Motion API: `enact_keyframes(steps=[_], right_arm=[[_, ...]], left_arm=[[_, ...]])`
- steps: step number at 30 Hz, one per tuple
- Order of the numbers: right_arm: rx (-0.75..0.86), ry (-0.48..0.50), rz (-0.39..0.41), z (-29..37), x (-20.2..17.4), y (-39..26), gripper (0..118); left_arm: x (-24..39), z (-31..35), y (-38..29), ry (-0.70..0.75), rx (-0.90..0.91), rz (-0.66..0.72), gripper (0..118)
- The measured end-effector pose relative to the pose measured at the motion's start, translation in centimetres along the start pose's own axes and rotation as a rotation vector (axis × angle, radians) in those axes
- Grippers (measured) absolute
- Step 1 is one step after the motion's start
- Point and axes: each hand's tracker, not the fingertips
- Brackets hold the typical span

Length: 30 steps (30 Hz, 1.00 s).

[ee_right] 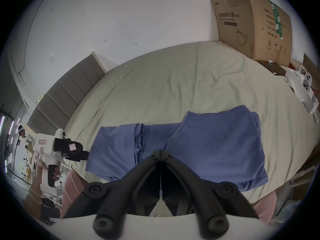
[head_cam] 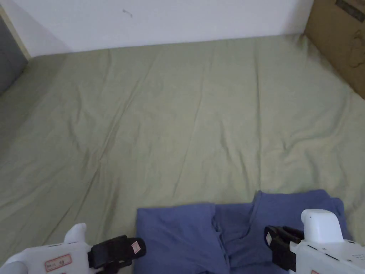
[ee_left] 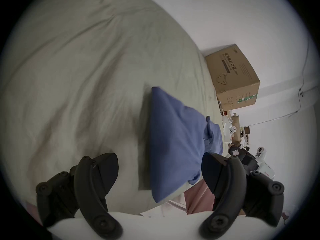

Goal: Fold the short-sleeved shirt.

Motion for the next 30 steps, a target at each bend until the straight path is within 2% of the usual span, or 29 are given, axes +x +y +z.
enact_keyframes(steps=[4,5,6,7,8,9,11,13,14,17,18,22,27,30], right_arm=[[-0.022,-0.018,0.057,-0.5,-1.4,0.4,0],[-0.026,-0.019,0.061,-0.6,-1.6,0.4,0],[-0.032,-0.018,0.061,-0.8,-1.8,0.4,0],[-0.038,-0.017,0.059,-0.9,-1.9,0.4,0],[-0.044,-0.016,0.056,-1.0,-1.9,0.4,0],[-0.049,-0.018,0.053,-1.1,-2.1,0.3,0],[-0.057,-0.031,0.053,-1.2,-2.2,0.2,0],[-0.062,-0.041,0.056,-1.0,-2.3,0.3,0],[-0.063,-0.046,0.063,-0.9,-2.4,0.4,0],[-0.06,-0.069,0.08,-1.1,-2.5,1.0,0],[-0.062,-0.069,0.078,-1.2,-2.5,1.2,0],[-0.053,-0.07,0.066,-1.3,-2.9,1.8,0],[-0.067,-0.061,0.071,-1.8,-3.0,1.5,0],[-0.075,-0.057,0.062,-1.9,-2.7,0.9,0]], left_arm=[[-1.6,-2.4,0.4,-0.162,0.032,0.027,104],[-1.3,-2.8,0.6,-0.226,0.035,0.068,104],[-1.7,-3.7,0.8,-0.284,0.014,0.143,98],[-2.0,-4.4,0.9,-0.342,-0.004,0.203,79],[-2.3,-5.2,0.8,-0.413,-0.019,0.246,48],[-2.5,-6.2,0.9,-0.417,-0.047,0.24,10],[-2.0,-7.4,0.4,-0.184,-0.071,0.115,10],[-3.0,-6.7,1.2,-0.322,-0.051,0.175,10],[-3.0,-5.6,1.5,-0.338,-0.029,0.169,10],[-3.1,-2.9,2.5,-0.221,-0.031,0.08,10],[-3.4,-2.0,2.7,-0.224,-0.017,0.072,10],[-6.0,2.5,4.0,-0.183,0.036,0.061,10],[-9.2,8.9,5.3,0.021,0.098,0.084,10],[-7.3,11.5,5.1,0.113,0.127,0.057,10]])
